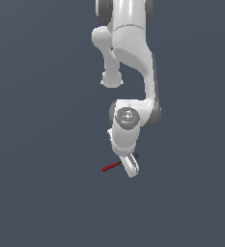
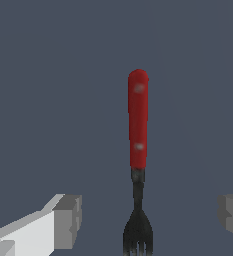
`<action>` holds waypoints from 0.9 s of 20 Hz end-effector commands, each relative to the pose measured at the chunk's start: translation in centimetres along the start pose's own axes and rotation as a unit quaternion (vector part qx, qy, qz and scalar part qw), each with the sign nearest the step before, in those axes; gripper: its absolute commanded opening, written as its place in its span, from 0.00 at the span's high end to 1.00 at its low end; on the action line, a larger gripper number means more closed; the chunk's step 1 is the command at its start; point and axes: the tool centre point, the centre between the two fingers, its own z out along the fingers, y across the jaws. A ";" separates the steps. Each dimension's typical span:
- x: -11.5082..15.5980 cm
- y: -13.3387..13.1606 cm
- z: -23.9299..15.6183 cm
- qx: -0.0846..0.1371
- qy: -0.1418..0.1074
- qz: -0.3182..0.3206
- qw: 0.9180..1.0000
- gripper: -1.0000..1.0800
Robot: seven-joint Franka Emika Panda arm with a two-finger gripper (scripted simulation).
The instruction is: Pick up the object and move it to a goal position.
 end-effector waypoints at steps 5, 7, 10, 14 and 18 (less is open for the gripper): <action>0.0 0.0 0.9 0.000 0.000 0.001 1.000 0.04; 0.0 0.0 1.8 0.000 0.000 0.001 1.000 0.04; 0.0 0.1 3.5 0.000 0.000 0.002 1.000 0.04; 0.0 0.1 4.8 0.000 0.000 0.002 1.000 0.04; 0.0 0.0 5.0 0.000 0.000 0.002 1.000 0.04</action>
